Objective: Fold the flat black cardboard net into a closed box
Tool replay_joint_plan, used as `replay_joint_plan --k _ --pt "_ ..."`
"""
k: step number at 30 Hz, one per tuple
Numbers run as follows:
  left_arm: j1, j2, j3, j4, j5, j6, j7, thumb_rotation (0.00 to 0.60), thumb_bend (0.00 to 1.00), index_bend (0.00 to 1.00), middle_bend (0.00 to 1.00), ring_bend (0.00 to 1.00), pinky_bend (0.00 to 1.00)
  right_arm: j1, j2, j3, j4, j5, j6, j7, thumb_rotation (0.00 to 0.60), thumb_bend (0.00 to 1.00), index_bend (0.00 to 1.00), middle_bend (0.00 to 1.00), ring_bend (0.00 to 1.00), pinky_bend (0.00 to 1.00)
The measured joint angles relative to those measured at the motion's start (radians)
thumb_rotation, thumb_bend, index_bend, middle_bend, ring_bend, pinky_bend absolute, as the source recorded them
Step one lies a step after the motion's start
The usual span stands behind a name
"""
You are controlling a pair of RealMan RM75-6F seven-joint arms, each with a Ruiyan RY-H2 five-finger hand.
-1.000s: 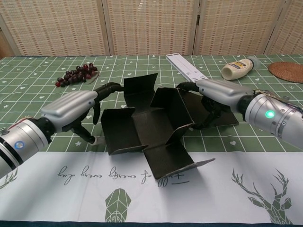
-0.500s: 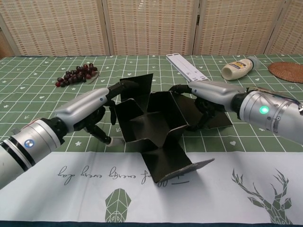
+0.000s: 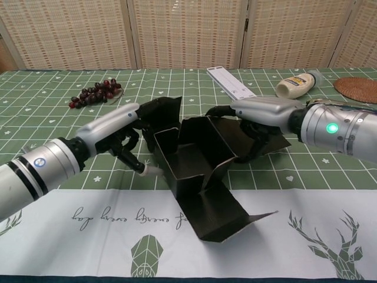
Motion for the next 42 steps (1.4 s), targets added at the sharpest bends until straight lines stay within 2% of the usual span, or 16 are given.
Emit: replay_joint_plan --k 15,29,42 --pt "0.010 0.054 0.026 -0.130 -0.053 -0.087 -0.199 0.600 0.10 0.01 0.00 0.51 0.82 0.035 0.033 -0.021 0.013 -0.061 -0.043 0.060 0.600 0.35 0.27 0.32 0.80 0.95" --pt "-0.019 0.043 0.001 -0.123 -0.089 -0.175 -0.337 0.600 0.10 0.01 0.00 0.51 0.82 0.076 0.085 -0.054 0.012 -0.149 -0.084 0.136 0.600 0.37 0.29 0.33 0.81 0.95" --pt "-0.049 0.017 -0.016 -0.080 -0.085 -0.210 -0.398 0.600 0.10 0.01 0.00 0.51 0.82 0.093 0.143 -0.088 -0.003 -0.208 -0.094 0.183 0.600 0.37 0.31 0.35 0.81 0.95"
